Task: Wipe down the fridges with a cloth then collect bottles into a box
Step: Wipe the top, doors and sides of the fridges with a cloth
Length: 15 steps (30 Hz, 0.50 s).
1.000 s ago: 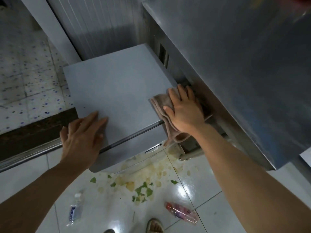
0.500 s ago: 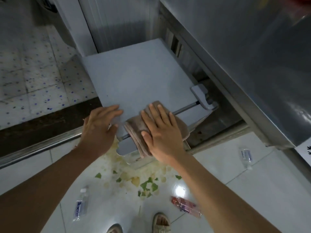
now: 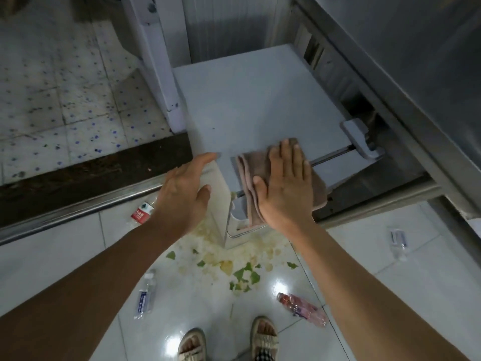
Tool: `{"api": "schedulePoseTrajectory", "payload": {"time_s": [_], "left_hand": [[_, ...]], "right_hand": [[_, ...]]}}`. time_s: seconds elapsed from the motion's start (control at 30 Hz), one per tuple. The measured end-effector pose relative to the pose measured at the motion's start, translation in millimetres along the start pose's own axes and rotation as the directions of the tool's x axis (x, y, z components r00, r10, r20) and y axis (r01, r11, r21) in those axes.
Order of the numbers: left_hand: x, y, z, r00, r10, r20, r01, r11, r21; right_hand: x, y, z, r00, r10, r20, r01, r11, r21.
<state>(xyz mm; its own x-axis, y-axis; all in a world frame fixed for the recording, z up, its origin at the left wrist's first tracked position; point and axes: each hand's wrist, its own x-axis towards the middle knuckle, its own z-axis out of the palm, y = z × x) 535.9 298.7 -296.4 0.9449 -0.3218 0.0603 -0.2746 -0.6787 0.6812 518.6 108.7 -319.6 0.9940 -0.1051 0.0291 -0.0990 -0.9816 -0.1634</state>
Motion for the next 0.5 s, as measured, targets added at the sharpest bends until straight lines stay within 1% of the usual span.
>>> {"api": "schedulePoseTrajectory", "payload": {"time_s": [0.1,0.2,0.3,0.4,0.5], "left_hand": [[-10,-5,-9,0.999,-0.041,-0.015,0.041,0.999,0.034],[-13,-7,-15,0.999,-0.02,-0.026,0.021,0.999,0.047],[-10,-1,-15,1.0,-0.018,-0.018,0.018,0.999,0.029],[-9,11,-11,1.0,0.005,0.01,-0.006,1.0,0.026],[-11,22,-2,0.999,0.046,0.013,-0.047,0.999,0.025]], "right_hand": [[-15,-44,11,0.998,-0.05,0.036,0.051,0.998,-0.026],[-17,-60,15,0.993,-0.078,0.088,0.083,0.995,-0.055],[-30,-49,11,0.974,-0.208,0.087,0.212,0.976,-0.045],[-45,-25,9,0.935,-0.349,0.071,0.353,0.933,-0.071],[-44,11,4,0.915,-0.396,0.082,0.402,0.911,-0.088]]}}
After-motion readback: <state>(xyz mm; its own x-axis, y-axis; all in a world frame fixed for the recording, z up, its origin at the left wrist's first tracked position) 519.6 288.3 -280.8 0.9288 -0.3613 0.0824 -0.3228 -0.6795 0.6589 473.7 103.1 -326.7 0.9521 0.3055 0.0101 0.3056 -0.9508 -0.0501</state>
